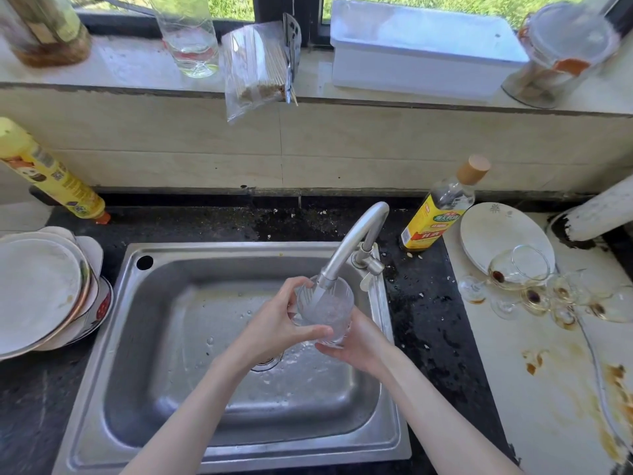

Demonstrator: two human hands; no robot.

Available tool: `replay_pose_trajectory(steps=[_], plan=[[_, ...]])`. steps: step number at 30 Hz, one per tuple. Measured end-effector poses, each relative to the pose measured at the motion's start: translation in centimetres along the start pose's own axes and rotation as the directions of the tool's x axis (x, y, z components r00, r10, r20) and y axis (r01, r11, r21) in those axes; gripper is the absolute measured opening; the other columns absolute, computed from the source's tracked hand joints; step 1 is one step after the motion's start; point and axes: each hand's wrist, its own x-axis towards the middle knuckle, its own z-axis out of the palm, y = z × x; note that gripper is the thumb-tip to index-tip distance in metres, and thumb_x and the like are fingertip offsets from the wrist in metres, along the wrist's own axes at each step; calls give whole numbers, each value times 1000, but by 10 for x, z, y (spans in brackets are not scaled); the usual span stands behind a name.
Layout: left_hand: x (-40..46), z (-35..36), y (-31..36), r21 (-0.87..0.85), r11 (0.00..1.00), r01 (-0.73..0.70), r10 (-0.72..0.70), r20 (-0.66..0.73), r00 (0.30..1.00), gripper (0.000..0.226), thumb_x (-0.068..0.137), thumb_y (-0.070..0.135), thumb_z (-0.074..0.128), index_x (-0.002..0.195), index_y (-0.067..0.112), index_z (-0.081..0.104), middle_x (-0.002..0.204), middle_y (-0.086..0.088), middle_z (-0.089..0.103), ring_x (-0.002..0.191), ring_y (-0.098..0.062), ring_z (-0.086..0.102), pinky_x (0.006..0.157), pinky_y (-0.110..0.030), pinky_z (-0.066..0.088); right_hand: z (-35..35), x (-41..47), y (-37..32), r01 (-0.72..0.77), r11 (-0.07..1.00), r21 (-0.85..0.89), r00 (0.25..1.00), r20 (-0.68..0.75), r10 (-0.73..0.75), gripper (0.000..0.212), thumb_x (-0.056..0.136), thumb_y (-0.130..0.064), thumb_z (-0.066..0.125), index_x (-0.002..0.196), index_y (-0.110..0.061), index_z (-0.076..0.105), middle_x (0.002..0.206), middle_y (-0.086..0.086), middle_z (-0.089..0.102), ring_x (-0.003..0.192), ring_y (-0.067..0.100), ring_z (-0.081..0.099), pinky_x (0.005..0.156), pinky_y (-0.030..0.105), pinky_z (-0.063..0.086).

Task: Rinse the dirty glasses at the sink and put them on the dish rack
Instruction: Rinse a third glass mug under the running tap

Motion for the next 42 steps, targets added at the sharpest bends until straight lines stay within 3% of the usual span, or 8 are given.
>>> replay_pose_trajectory(steps=[9,15,19,22,25,32,35,42], plan=[[6,8,10,-213,976,48,-52,-15,999,62,70,7,78,120,29,50,58,5,27,45,-1,28,48,-12,24,-11,21,-7,-121,993,7,990,68,120,43,72,-36,69,110,-18,61,114,9,60,96,24,55,72,35,50],[6,9,9,-281,958,60,-80,-63,995,59,71,3,76,100,48,51,48,13,23,45,-3,22,45,-14,20,-22,38,-16,-101,992,78,980,-166,113,29,89,-30,54,113,-13,57,108,7,58,92,21,57,72,33,48],[7,9,7,-274,957,94,-121,-83,989,60,70,10,78,101,49,46,46,13,23,46,-4,23,48,-20,19,-30,38,-31,58,935,349,963,-267,40,27,99,-20,41,122,-6,47,127,11,52,122,28,50,100,41,40],[7,8,8,-278,955,106,-137,-94,986,60,70,13,79,102,49,45,45,13,23,47,-4,21,49,-23,18,-32,36,-38,62,915,399,963,-266,51,14,98,-15,42,94,-4,50,122,12,52,106,27,56,92,36,42],[6,7,12,-289,954,83,-116,-99,988,57,69,12,79,102,46,48,42,12,24,46,-5,21,47,-19,17,-32,38,-35,58,911,408,963,-264,57,13,97,-17,44,98,-5,50,104,10,56,83,23,55,72,33,45],[3,8,12,-274,959,78,-112,-113,987,62,67,13,81,101,52,45,47,12,22,47,-5,21,49,-22,17,-26,35,-35,57,903,426,956,-284,73,14,97,-17,44,103,-6,51,140,13,46,129,27,45,102,36,38],[0,7,14,-240,968,74,-99,-96,990,63,66,14,81,97,56,45,46,13,26,46,-5,24,48,-20,18,-22,31,-35,81,899,431,956,-289,52,21,98,-15,44,118,-9,47,141,14,44,130,27,43,107,38,37],[-5,5,18,-225,973,57,-82,-106,991,63,66,16,82,97,58,47,52,12,25,47,-4,24,48,-19,20,-28,26,-36,60,898,436,964,-259,61,12,96,-13,47,99,-3,53,124,13,50,130,26,44,108,39,36]])
